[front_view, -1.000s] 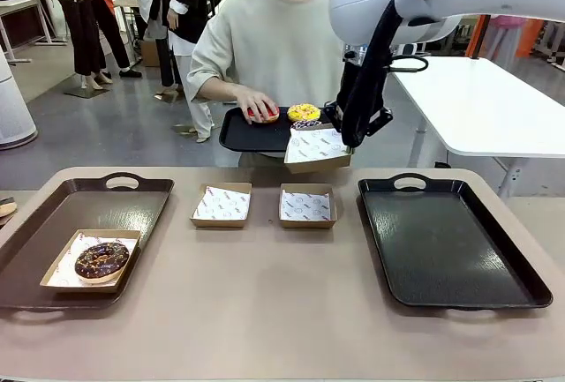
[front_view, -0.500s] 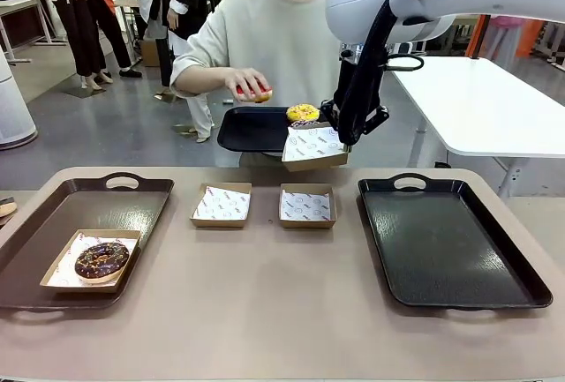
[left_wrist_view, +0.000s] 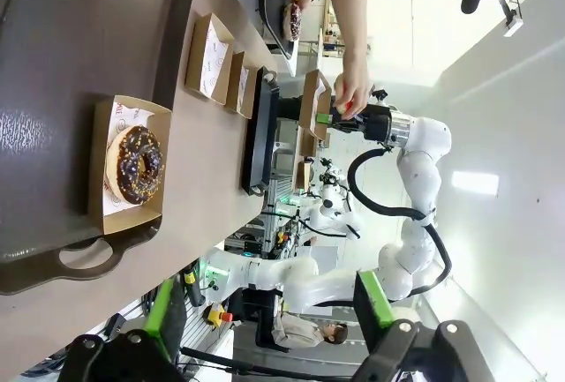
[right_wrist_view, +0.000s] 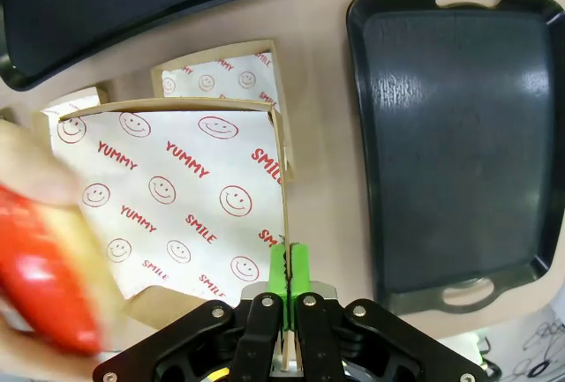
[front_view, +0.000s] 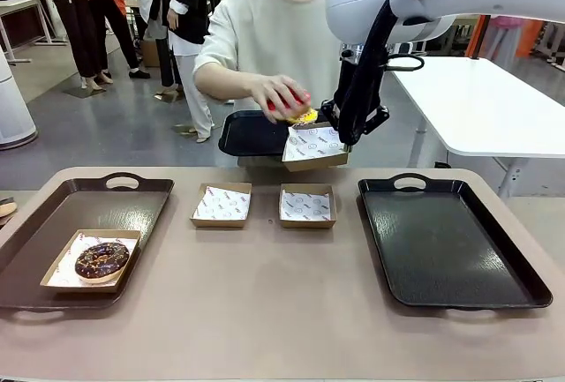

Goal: Individually package the donuts and arrange them on the tray.
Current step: Place the picked Paper togo box on the Handle tray while simultaneously picking up another Paper togo box from the table with the other hand.

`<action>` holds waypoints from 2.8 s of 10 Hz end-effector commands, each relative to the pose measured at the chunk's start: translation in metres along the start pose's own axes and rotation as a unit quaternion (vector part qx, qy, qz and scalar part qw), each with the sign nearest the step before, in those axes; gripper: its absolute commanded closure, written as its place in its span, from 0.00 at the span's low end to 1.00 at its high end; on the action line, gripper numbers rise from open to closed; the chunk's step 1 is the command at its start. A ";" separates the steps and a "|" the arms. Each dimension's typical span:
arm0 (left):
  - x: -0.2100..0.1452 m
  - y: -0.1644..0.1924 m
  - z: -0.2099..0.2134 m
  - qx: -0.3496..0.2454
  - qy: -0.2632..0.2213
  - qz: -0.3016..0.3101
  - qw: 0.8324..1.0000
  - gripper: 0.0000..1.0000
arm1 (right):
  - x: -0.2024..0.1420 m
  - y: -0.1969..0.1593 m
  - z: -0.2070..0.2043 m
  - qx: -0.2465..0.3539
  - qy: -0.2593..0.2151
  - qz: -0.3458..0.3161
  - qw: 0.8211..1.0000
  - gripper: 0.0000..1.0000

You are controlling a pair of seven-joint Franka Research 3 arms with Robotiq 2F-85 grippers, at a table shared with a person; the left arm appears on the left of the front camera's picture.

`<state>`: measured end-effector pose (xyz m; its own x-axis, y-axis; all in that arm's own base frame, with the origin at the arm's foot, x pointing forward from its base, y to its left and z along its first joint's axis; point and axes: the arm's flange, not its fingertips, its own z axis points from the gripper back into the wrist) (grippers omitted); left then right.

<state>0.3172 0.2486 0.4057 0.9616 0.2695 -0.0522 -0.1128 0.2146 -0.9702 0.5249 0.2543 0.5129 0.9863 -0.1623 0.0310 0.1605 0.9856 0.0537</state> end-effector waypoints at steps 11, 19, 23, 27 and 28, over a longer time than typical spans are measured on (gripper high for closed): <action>-0.003 -0.001 0.000 -0.004 -0.002 -0.002 1.000 0.00 | -0.004 -0.003 0.000 -0.001 0.000 -0.001 1.000 1.00; -0.003 -0.001 0.000 -0.004 -0.002 -0.002 1.000 0.00 | -0.004 -0.003 0.000 -0.001 0.000 -0.001 1.000 1.00; 0.007 -0.007 -0.008 -0.013 0.022 -0.006 1.000 0.00 | -0.010 -0.016 0.004 0.013 0.009 0.071 0.997 0.98; 0.042 -0.099 -0.055 0.087 0.059 -0.036 0.994 0.00 | -0.055 -0.117 0.018 0.040 0.033 0.072 0.996 0.98; 0.047 -0.117 -0.074 0.120 0.063 -0.040 0.990 0.00 | -0.065 -0.140 0.010 0.048 0.035 0.056 0.997 0.98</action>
<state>0.3856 0.1780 0.4919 0.9916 0.1295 -0.0048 -0.0551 0.3879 -0.9200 0.4564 0.1452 0.5286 0.9995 -0.0202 -0.0247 0.0230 0.9926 0.1193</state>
